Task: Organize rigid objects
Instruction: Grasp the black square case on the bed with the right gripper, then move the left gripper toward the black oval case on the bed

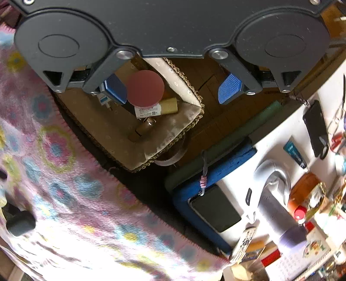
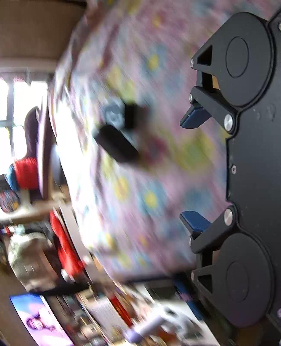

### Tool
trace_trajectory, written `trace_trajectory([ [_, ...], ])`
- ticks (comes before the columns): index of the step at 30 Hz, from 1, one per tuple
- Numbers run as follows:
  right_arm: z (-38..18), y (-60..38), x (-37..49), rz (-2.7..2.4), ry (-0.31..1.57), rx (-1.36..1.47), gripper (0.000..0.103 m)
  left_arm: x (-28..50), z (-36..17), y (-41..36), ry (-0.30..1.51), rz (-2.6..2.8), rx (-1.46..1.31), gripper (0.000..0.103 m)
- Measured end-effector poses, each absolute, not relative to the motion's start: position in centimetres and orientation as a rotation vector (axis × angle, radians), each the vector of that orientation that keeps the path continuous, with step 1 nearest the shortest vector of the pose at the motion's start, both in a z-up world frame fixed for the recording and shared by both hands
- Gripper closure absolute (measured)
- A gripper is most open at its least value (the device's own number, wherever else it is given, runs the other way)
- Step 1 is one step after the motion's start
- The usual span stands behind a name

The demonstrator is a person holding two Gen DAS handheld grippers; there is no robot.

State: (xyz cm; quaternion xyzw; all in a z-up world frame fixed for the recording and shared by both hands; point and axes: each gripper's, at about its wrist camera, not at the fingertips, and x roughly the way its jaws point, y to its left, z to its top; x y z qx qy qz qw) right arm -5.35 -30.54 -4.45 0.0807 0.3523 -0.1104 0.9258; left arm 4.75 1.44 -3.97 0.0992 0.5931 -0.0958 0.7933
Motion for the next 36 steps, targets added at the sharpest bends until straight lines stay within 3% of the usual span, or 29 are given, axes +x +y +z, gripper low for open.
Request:
trace_trajectory([
  [9,-7.4,-36.7,-0.1,-0.422,0.685,0.031,0.020,4.3,-3.7,-0.5,1.233,-0.193,0.309,0.015],
  [23,-9.2,-36.9,5.9,-0.374,0.683,-0.058,0.020,4.6,-4.2,-0.9,1.258,-0.163,0.320,0.014],
  [24,-9.2,-37.2,6.2,-0.377,0.682,-0.042,0.022,4.6,-4.2,-0.9,1.258,-0.163,0.320,0.014],
  [26,-9.3,-37.8,6.3,-0.372,0.676,0.000,0.042,4.7,-4.2,-0.9,1.259,-0.159,0.319,0.014],
  [36,-8.6,-41.7,2.0,-0.449,0.620,0.170,0.042,4.7,-3.8,-1.3,1.242,-0.168,0.309,0.014],
])
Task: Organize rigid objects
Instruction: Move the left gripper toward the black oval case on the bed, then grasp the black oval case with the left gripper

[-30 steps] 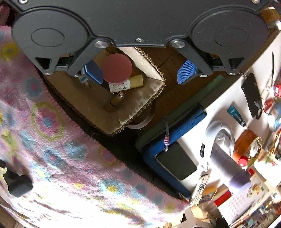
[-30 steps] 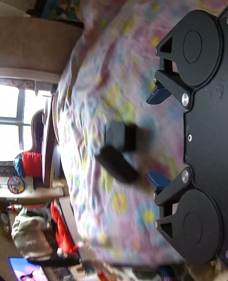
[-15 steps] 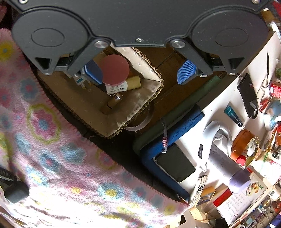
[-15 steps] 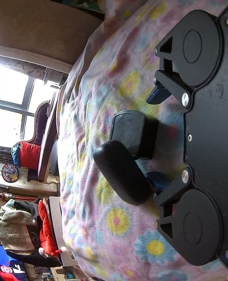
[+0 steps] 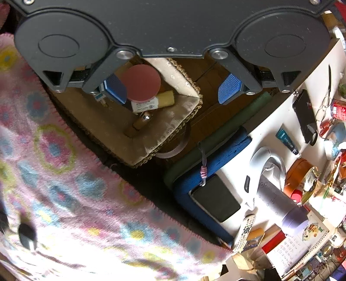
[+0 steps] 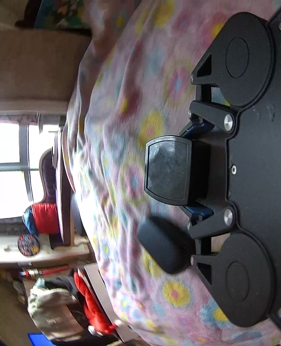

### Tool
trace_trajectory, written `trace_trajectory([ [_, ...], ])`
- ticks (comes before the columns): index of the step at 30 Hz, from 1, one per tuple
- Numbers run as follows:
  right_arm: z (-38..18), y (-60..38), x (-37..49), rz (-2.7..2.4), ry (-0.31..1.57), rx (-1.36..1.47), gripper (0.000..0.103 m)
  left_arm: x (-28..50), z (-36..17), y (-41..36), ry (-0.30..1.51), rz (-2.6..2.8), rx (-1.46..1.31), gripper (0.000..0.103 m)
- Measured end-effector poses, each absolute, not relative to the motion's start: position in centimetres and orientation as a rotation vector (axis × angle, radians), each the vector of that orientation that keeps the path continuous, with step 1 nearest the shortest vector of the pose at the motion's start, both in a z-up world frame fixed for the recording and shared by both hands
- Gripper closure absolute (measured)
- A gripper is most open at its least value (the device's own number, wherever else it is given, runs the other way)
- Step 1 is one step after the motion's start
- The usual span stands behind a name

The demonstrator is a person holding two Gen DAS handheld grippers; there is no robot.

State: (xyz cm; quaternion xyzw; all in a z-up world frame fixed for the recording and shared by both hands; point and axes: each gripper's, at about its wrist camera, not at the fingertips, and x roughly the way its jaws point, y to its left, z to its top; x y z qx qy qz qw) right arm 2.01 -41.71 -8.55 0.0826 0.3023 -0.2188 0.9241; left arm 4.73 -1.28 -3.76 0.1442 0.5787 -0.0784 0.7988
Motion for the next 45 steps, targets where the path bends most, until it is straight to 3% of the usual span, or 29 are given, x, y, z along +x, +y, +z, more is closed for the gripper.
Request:
trace_trajectory([
  [14,-8.7,-47.0,-6.8,-0.633,0.519,0.233,0.041,3.5,-0.4,-5.0,1.023,-0.275,0.342,0.014],
  [24,-8.8,-48.0,-7.4,-0.608,0.470,0.293,0.041,5.6,2.1,-18.1,0.887,-0.412,0.393,0.014],
  [33,-8.9,-48.3,-7.6,-0.593,0.453,0.326,0.041,10.0,1.4,-28.9,0.884,-0.411,0.410,0.014],
  [45,-9.0,-48.5,-7.6,-0.591,0.448,0.336,0.041,13.7,-0.4,-33.8,0.933,-0.363,0.395,0.013],
])
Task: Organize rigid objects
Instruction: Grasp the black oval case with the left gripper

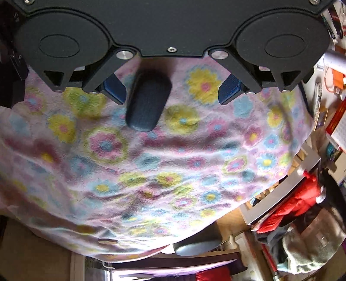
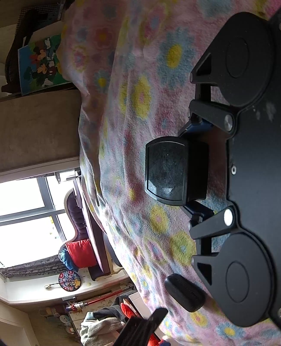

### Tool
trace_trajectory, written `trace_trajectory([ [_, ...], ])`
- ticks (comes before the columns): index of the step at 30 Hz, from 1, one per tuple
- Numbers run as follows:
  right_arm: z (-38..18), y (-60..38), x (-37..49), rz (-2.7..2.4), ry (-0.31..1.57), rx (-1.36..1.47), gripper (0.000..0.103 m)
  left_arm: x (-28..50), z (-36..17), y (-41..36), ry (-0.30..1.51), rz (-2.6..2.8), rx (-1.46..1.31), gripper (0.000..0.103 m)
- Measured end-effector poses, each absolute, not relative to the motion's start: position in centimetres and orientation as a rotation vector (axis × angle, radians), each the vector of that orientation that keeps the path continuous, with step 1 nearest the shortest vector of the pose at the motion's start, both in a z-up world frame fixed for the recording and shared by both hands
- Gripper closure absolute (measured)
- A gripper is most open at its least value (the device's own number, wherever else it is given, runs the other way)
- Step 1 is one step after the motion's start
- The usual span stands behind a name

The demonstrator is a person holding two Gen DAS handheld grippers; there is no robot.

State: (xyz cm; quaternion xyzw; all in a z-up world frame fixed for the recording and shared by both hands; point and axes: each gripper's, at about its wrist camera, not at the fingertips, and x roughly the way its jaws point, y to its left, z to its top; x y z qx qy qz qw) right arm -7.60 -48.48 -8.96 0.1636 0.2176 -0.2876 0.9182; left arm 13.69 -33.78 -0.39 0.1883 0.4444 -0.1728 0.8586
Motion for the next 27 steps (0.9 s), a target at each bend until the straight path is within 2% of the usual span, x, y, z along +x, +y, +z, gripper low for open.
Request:
trace_trajectory([
  [3,-9.0,-48.6,-7.7,-0.590,0.444,0.342,0.041,13.5,-1.5,-35.3,0.948,-0.394,0.428,0.008],
  [9,-9.0,-48.5,-7.7,-0.587,0.437,0.350,0.041,14.5,-4.9,-37.8,0.968,-0.342,0.525,0.009],
  [11,-9.0,-48.5,-7.7,-0.588,0.435,0.351,0.041,15.1,-5.9,-37.8,1.019,-0.343,0.509,0.025],
  [12,-9.0,-48.5,-7.7,-0.588,0.434,0.350,0.041,15.2,-6.3,-37.7,1.049,-0.350,0.502,0.046],
  [13,-9.1,-48.5,-7.7,-0.588,0.433,0.350,0.041,15.2,-6.4,-37.6,1.062,-0.345,0.495,0.053],
  [18,-9.1,-48.6,-7.9,-0.578,0.422,0.364,0.041,13.2,-4.9,-36.2,1.044,-0.391,0.454,0.053],
  [24,-9.3,-49.0,-8.5,-0.554,0.374,0.411,0.041,11.0,-1.8,-30.4,1.029,-0.392,0.399,0.055],
  [26,-9.4,-49.2,-8.9,-0.544,0.348,0.435,0.041,10.6,-0.4,-27.6,1.027,-0.361,0.392,0.066],
  [27,-9.5,-49.3,-9.0,-0.540,0.337,0.445,0.041,10.4,0.2,-26.2,1.023,-0.350,0.381,0.075],
])
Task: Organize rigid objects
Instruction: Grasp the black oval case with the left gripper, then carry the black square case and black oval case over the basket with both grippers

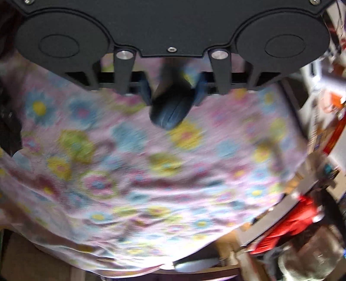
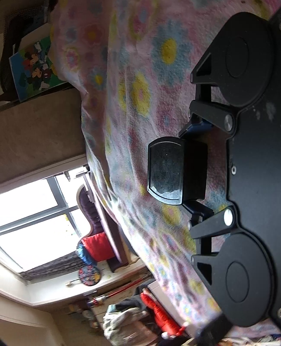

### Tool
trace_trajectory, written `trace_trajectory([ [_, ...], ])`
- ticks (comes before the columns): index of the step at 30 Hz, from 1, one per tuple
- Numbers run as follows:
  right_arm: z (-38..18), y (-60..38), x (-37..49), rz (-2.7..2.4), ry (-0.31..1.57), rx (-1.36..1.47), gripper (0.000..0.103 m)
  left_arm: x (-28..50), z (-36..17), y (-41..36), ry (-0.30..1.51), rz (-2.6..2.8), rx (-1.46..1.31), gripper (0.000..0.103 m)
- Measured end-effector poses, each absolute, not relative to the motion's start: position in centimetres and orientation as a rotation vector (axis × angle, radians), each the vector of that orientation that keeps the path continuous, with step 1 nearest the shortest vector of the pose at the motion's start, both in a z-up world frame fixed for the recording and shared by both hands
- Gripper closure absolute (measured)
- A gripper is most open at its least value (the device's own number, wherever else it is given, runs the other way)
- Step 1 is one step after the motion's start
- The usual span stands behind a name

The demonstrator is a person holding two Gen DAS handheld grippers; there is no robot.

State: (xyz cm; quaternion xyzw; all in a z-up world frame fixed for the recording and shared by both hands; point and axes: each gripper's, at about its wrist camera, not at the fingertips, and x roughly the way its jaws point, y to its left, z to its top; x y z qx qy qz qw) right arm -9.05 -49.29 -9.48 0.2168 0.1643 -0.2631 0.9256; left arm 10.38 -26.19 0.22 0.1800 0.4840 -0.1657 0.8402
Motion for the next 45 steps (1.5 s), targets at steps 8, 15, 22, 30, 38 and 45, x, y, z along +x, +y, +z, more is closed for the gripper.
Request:
trace_trajectory([
  [8,-9.3,-49.5,-9.4,-0.547,0.314,0.471,0.042,9.6,4.0,-15.9,0.970,-0.284,0.289,0.077],
  [15,-9.3,-49.4,-9.4,-0.575,0.315,0.469,0.042,11.7,1.8,-18.8,1.007,-0.347,0.270,0.087],
  [22,-9.5,-49.7,-9.5,-0.566,0.306,0.479,0.041,11.0,-0.4,-19.5,1.031,-0.300,0.265,0.051],
  [30,-9.6,-49.8,-9.7,-0.553,0.292,0.494,0.041,11.0,-6.4,-17.7,1.178,-0.264,0.266,0.029],
  [38,-9.4,-49.8,-9.6,-0.555,0.303,0.490,0.041,10.3,-5.6,-19.0,1.180,-0.365,0.210,0.054],
  [45,-8.9,-50.3,-9.4,-0.543,0.337,0.522,0.042,8.9,-1.7,-18.2,1.115,-0.388,0.189,0.055],
])
